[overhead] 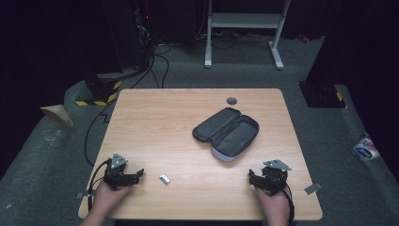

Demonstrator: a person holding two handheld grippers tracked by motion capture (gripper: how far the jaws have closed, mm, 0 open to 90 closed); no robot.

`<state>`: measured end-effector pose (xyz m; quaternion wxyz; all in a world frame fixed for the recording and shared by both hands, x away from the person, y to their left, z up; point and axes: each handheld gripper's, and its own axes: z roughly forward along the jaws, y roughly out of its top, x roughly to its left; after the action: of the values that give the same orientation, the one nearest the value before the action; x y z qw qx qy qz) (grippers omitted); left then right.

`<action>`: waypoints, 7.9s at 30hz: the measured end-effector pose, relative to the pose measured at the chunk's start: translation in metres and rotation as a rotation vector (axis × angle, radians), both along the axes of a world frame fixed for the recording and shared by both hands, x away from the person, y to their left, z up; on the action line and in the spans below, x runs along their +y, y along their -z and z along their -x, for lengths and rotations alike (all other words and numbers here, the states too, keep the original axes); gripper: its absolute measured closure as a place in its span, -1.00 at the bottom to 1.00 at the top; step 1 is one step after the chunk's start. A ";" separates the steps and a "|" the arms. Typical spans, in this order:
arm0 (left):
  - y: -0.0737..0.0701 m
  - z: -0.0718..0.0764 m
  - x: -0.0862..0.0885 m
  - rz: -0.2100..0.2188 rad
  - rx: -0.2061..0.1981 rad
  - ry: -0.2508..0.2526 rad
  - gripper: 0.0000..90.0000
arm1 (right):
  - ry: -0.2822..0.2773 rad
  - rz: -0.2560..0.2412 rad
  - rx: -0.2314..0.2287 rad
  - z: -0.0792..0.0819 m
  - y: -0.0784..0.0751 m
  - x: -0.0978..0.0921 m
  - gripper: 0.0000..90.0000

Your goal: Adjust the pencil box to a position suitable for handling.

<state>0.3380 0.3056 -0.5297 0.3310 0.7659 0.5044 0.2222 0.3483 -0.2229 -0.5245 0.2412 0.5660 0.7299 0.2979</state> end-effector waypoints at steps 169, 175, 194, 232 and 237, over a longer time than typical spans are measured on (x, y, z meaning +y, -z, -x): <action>0.000 -0.002 0.001 -0.009 0.009 0.023 -0.83 | -0.384 -0.136 -0.136 -0.011 -0.027 0.136 0.94; 0.000 -0.002 0.001 -0.008 0.009 0.023 -0.83 | -0.414 -0.147 -0.151 -0.006 -0.027 0.149 0.74; 0.000 -0.002 0.000 -0.007 0.010 0.024 -0.83 | -0.056 -0.071 -0.195 -0.049 -0.050 0.030 0.33; 0.000 0.001 0.000 0.003 -0.004 0.040 -0.67 | -0.111 -0.123 -0.152 -0.044 -0.033 0.057 0.50; 0.000 0.001 0.000 0.002 -0.004 0.040 -0.67 | -0.092 -0.134 -0.145 -0.047 -0.032 0.061 0.40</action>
<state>0.3369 0.3061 -0.5296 0.3374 0.7751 0.4884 0.2166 0.3956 -0.1621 -0.4929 0.2409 0.5236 0.7143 0.3970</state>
